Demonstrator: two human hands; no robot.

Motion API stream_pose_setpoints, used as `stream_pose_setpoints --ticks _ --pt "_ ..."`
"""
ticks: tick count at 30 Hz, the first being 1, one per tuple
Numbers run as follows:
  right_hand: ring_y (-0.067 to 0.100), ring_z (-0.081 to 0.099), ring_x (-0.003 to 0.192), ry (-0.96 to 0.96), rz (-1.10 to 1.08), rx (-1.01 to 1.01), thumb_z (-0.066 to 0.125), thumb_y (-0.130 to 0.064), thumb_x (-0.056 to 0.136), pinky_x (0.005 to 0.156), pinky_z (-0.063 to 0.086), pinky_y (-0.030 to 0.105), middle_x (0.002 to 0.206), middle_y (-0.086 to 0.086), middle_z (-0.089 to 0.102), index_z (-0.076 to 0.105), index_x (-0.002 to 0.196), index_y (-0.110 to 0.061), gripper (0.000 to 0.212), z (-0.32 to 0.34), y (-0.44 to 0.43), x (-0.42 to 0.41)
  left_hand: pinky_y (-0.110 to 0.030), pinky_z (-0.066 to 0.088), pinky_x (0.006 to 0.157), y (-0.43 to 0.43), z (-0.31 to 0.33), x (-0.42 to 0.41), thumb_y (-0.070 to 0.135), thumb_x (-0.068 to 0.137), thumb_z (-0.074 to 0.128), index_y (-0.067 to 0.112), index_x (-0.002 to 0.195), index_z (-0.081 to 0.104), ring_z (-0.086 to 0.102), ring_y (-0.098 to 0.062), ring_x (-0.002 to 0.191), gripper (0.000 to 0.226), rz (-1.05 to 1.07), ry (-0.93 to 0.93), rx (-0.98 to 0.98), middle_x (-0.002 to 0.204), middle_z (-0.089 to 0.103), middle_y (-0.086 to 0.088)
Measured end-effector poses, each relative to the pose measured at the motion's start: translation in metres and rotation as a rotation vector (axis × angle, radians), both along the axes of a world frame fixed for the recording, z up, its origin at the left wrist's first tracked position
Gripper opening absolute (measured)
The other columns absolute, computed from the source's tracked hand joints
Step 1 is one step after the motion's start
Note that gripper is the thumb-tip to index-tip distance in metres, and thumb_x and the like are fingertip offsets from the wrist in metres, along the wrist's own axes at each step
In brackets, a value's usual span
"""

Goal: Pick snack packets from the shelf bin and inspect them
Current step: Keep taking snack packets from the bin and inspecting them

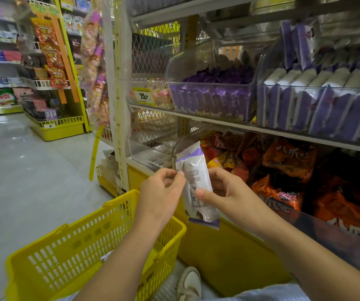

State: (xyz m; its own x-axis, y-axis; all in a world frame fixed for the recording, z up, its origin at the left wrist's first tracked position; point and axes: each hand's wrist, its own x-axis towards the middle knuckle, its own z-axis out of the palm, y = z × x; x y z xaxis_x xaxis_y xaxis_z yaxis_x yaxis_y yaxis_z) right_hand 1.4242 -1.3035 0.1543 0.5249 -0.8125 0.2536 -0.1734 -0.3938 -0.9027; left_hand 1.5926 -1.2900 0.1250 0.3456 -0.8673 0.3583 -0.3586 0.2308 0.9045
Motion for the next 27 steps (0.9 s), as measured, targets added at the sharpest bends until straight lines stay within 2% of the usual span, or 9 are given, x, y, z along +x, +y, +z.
stream_pose_setpoints --ticks 3,6,10,13,15,18,21,24,27 --pt "0.012 0.07 0.097 -0.045 -0.027 0.003 0.063 -0.017 0.091 0.084 0.058 0.038 0.107 -0.003 0.073 0.058 0.118 -0.018 0.027 0.002 -0.001 -0.003 -0.032 0.057 0.074 0.002 0.01 -0.003 0.046 0.097 0.048 0.028 0.094 0.069 0.071 -0.004 0.079 0.028 -0.098 0.008 0.037 0.085 0.075 0.01" --pt "0.014 0.068 0.101 -0.105 -0.101 -0.07 0.058 -0.021 0.094 0.089 0.055 0.045 0.11 -0.001 0.071 0.061 0.12 -0.02 0.026 0.011 -0.001 -0.003 -0.036 0.058 0.082 0.006 0.025 -0.017 0.056 0.093 0.045 0.04 0.115 0.061 0.07 -0.005 0.094 0.032 -0.422 0.223 0.133 0.102 0.074 0.012" --pt "0.01 0.062 0.111 -0.045 -0.021 -0.193 0.041 -0.026 0.1 0.097 0.049 0.034 0.117 -0.004 0.068 0.063 0.119 -0.031 0.029 0.038 0.006 -0.005 -0.05 0.046 0.102 0.004 0.048 -0.038 0.065 0.074 0.062 0.029 0.132 0.049 0.063 -0.019 0.115 0.069 -0.472 0.329 0.126 0.121 0.067 -0.002" --pt "-0.005 0.047 0.124 0.099 -0.051 -0.301 0.045 -0.019 0.101 0.104 0.039 0.015 0.135 -0.012 0.053 0.055 0.128 -0.035 0.033 0.061 0.001 -0.021 -0.055 0.045 0.102 0.001 0.068 -0.044 0.048 0.08 0.059 0.032 0.13 0.049 0.062 -0.024 0.115 0.053 -0.46 0.318 0.082 0.123 0.065 -0.005" --pt "-0.008 0.039 0.129 0.143 -0.102 -0.321 0.054 -0.02 0.097 0.103 0.038 0.013 0.142 -0.019 0.041 0.05 0.134 -0.04 0.042 0.077 0.001 -0.036 -0.057 0.048 0.097 -0.002 0.082 -0.047 0.033 0.094 0.055 0.032 0.124 0.054 0.066 -0.025 0.109 0.03 -0.442 0.346 0.033 0.119 0.068 -0.002" --pt "0.009 0.061 0.113 -0.028 -0.091 -0.195 0.068 -0.012 0.087 0.093 0.052 0.027 0.131 -0.011 0.057 0.046 0.137 -0.039 0.061 0.099 0.005 -0.055 -0.055 0.054 0.089 -0.005 0.107 -0.061 0.015 0.101 0.045 0.018 0.118 0.06 0.07 -0.031 0.099 0.023 -0.455 0.533 -0.048 0.107 0.074 -0.009" --pt "0.004 0.066 0.102 -0.021 -0.045 -0.23 0.074 -0.01 0.081 0.082 0.053 0.016 0.113 -0.024 0.066 0.043 0.138 -0.037 0.07 0.124 0.009 -0.073 -0.049 0.059 0.078 -0.01 0.132 -0.081 0.012 0.1 0.047 0.012 0.115 0.062 0.072 -0.032 0.092 0.021 -0.496 0.646 -0.094 0.104 0.074 -0.012" --pt "-0.003 0.066 0.096 0.07 -0.119 -0.345 0.077 -0.015 0.079 0.079 0.05 0.011 0.105 -0.026 0.067 0.045 0.138 -0.034 0.07 0.147 0.013 -0.089 -0.053 0.055 0.087 -0.02 0.154 -0.102 0.016 0.094 0.06 0.018 0.115 0.065 0.071 -0.032 0.095 0.022 -0.487 0.541 -0.143 0.104 0.075 -0.008" --pt "-0.004 0.067 0.09 0.105 -0.285 -0.419 0.08 -0.02 0.074 0.08 0.053 0.017 0.099 -0.018 0.071 0.052 0.134 -0.034 0.068 0.172 0.008 -0.112 -0.046 0.053 0.094 -0.037 0.177 -0.121 0.024 0.09 0.066 0.024 0.121 0.063 0.07 -0.015 0.099 0.031 -0.468 0.281 -0.207 0.107 0.074 0.005"
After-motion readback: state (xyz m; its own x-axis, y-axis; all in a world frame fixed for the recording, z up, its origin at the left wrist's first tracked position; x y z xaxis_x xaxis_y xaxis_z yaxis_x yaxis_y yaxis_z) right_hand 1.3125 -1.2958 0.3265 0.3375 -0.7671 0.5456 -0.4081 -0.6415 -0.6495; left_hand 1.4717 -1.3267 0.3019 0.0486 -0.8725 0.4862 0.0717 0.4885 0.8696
